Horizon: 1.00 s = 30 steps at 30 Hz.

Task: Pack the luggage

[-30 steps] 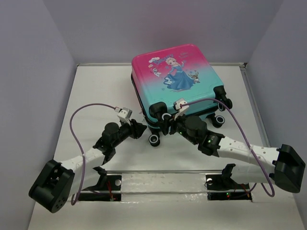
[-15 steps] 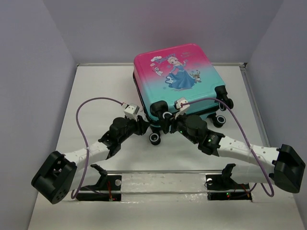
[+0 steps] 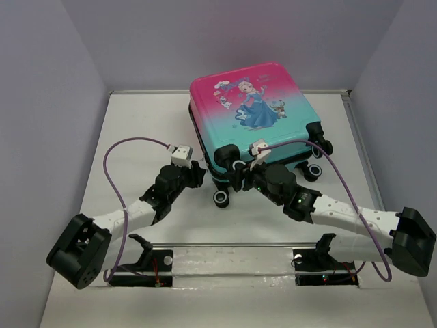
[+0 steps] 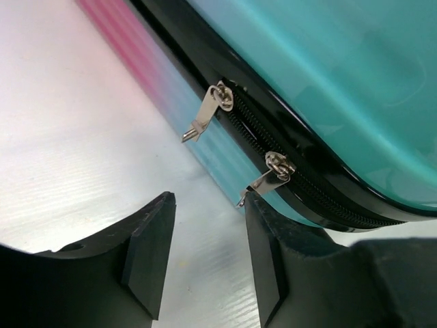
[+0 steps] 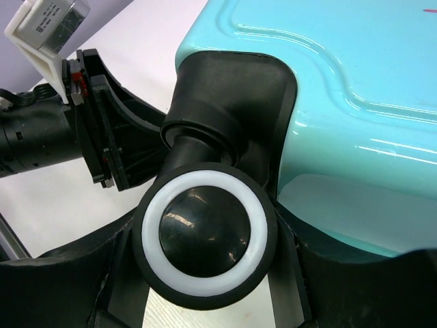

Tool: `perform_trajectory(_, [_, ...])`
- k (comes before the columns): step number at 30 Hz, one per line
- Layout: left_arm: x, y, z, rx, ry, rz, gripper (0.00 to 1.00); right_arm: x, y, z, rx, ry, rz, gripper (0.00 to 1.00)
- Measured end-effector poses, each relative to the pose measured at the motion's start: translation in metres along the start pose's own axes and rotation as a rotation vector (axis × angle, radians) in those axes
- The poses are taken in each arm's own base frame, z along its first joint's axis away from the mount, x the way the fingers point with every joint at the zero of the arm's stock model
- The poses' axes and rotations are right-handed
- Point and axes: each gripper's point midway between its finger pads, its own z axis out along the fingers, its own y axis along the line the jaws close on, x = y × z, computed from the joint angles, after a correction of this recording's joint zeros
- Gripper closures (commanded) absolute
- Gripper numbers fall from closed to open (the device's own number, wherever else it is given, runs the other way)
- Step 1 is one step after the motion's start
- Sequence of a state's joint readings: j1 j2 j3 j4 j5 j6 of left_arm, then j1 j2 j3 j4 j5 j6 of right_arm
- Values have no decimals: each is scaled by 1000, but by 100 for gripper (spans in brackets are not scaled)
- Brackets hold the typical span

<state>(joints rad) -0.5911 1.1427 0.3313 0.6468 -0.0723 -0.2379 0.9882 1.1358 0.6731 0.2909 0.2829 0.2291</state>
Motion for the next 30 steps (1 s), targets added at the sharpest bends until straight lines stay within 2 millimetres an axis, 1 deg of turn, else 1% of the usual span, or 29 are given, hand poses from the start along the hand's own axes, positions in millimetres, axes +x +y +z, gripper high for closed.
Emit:
perform_trajectory(2, [1, -3, 2, 18, 7, 8, 49, 0, 0, -2, -3, 3, -1, 93])
perform_trajectory(7, [0, -12, 2, 66, 9, 20, 50, 1, 0, -4, -6, 9, -2, 93])
perform_trajectory(9, [0, -16, 2, 92, 9, 27, 54, 1, 0, -4, -6, 9, -2, 93])
perform_trajectory(11, [1, -19, 2, 110, 14, 33, 55, 1, 0, -4, -6, 8, -2, 93])
perform_trajectory(12, [2, -22, 1, 126, 18, 38, 54, 1, 0, -4, -6, 9, -2, 93])
perform_trajectory(14, [3, -24, 1, 138, 20, 47, 49, 1, 0, -4, -6, 9, -1, 93])
perform_trajectory(15, [2, -24, 1, 138, 19, 50, 48, 1, 0, -4, -6, 9, 0, 93])
perform_trajectory(21, [5, -22, 7, 126, 32, 71, 48, 0, 1, -4, -7, 8, 2, 93])
perform_trajectory(24, [9, -20, 13, 113, 54, 78, 51, 1, -1, -6, -7, 7, 2, 93])
perform_trajectory(27, [11, -19, 16, 103, 60, 82, 58, 1, -1, -7, -8, 5, 5, 93])
perform_trajectory(28, [10, -20, 16, 103, 58, 82, 62, 1, -1, -7, -9, 5, 6, 93])
perform_trajectory(30, [9, -22, 16, 106, 52, 83, 77, 2, 0, -7, -10, 7, 8, 93])
